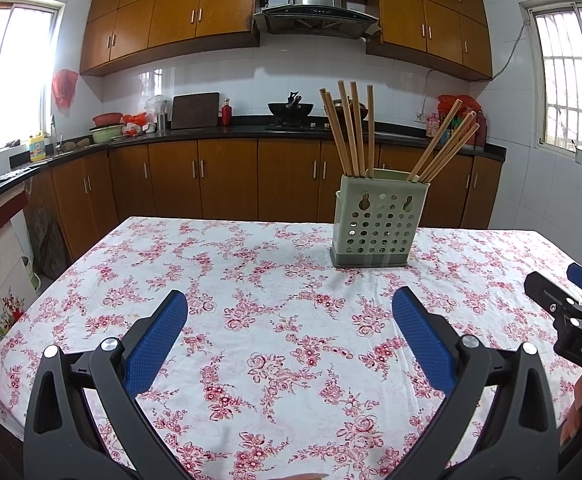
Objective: Organize utensils
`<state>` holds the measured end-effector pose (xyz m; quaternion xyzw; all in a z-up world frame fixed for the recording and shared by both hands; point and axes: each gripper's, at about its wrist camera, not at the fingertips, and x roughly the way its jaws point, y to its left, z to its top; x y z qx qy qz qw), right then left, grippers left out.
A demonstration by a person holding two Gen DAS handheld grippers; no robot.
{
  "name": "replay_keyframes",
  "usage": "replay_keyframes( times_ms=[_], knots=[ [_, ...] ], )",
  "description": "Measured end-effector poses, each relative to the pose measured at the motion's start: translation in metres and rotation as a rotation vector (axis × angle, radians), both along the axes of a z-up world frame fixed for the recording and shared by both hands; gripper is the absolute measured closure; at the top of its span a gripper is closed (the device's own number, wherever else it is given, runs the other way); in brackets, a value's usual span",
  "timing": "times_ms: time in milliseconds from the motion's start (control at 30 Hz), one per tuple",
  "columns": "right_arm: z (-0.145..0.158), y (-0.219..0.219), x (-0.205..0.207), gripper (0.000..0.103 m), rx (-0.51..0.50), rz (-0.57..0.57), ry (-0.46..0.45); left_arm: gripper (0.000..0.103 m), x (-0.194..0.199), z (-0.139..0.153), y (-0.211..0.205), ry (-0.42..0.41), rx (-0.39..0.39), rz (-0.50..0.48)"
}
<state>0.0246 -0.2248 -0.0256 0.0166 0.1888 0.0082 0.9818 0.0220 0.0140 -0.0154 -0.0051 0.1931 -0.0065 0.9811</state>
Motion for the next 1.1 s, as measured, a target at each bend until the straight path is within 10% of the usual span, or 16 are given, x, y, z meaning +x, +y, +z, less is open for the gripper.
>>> replay_keyframes(
  times_ms=[1100],
  knots=[
    [0.0005, 0.0006, 0.0006, 0.004, 0.002, -0.002, 0.001, 0.002, -0.0001, -0.0003, -0.0030, 0.000, 0.002, -0.004]
  ],
)
